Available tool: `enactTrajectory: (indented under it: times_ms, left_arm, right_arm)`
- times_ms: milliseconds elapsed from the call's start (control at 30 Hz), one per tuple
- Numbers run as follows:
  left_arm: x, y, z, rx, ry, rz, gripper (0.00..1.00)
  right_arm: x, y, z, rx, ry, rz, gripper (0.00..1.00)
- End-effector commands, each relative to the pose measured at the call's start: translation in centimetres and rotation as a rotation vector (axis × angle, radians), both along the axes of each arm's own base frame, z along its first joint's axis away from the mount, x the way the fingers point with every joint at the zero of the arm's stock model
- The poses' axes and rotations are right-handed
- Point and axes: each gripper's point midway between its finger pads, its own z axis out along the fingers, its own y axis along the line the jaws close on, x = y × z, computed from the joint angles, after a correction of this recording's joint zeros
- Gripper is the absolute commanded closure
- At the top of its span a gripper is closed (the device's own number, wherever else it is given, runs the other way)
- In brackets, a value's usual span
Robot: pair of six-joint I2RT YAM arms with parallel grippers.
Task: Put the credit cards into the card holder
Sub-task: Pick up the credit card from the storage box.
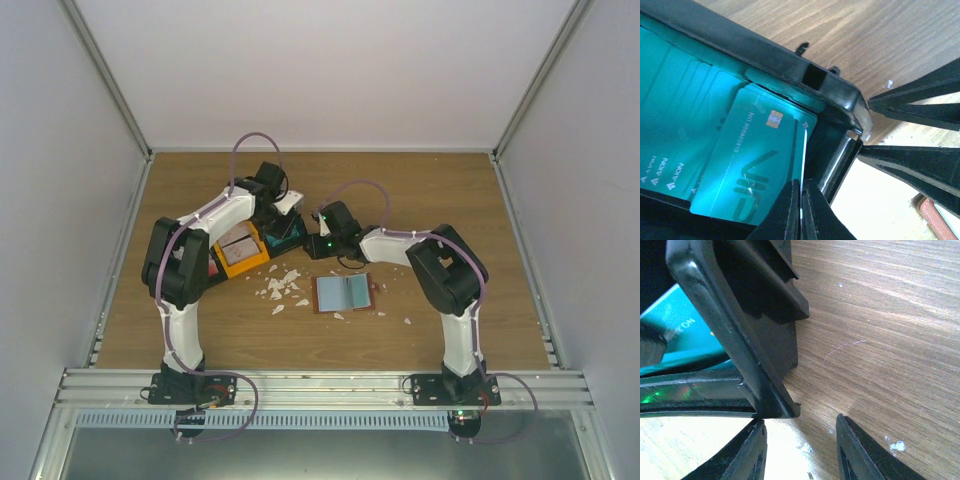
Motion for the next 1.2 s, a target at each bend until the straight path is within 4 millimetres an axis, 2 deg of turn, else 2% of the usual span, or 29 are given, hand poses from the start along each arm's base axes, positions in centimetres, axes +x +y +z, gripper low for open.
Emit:
enactTrajectory:
  times_ms: [0, 167, 333, 467, 633, 733, 767, 800, 833, 867, 1000, 1167]
  left_arm:
    - [0.5, -0.3, 2.4, -0.015, -0.061, 0.005, 0.99]
    - [1.2, 0.0, 3.9, -0.004, -0.113, 0.029, 1.0]
    - [2.1, 0.6, 6.2, 0.005, -0.192, 0.075, 1.0]
    - [2.4, 0.9, 9.3, -0.024, -0.265, 0.124, 1.0]
    - [1.5, -0.2, 15.6, -0.2, -0.342, 0.181, 1.0]
    - [0.1, -1.5, 19.9, -0.363, -0.359, 0.191, 1.0]
    - [-0.8, -2.1, 21.7, -0.434, -0.369, 0.175, 1.0]
    - [-1.4, -2.8, 22.6, -0.502, -0.363, 0.157, 1.0]
    - [-2.5, -3.3, 24.9, -0.59, -0.391, 0.137, 1.0]
    - [-3.4, -3.6, 26.4, -0.655, -0.4, 0.122, 1.0]
    - [-7.1, -4.6, 30.6, -0.884, -0.389, 0.064, 1.0]
    - [-11.1, -5.0, 34.3, -1.151, -0.271, 0.06, 1.0]
  right_arm:
    - [0.3, -0.1, 1.9, 0.03, -0.033, -0.016, 0.6]
    - [0.4, -0.1, 2.8, 0.042, -0.046, -0.015, 0.6]
    - [0.3, -0.1, 5.4, 0.093, -0.076, 0.003, 0.58]
    - [0.1, -0.3, 10.1, 0.189, -0.14, 0.034, 0.54]
    - [-1.0, -2.4, 16.5, 0.364, -0.164, 0.071, 0.53]
    - [-2.4, -3.2, 20.2, 0.451, -0.18, 0.118, 0.52]
    - [-3.0, -3.4, 21.5, 0.474, -0.196, 0.133, 0.5]
    - [-3.7, -3.5, 22.8, 0.499, -0.218, 0.154, 0.49]
    - [-4.6, -3.6, 24.3, 0.529, -0.246, 0.184, 0.49]
    - [-5.5, -3.7, 25.2, 0.557, -0.263, 0.205, 0.47]
    - [-8.5, -4.7, 29.2, 0.656, -0.34, 0.248, 0.39]
    - [-11.8, -5.1, 32.1, 0.768, -0.312, 0.316, 0.37]
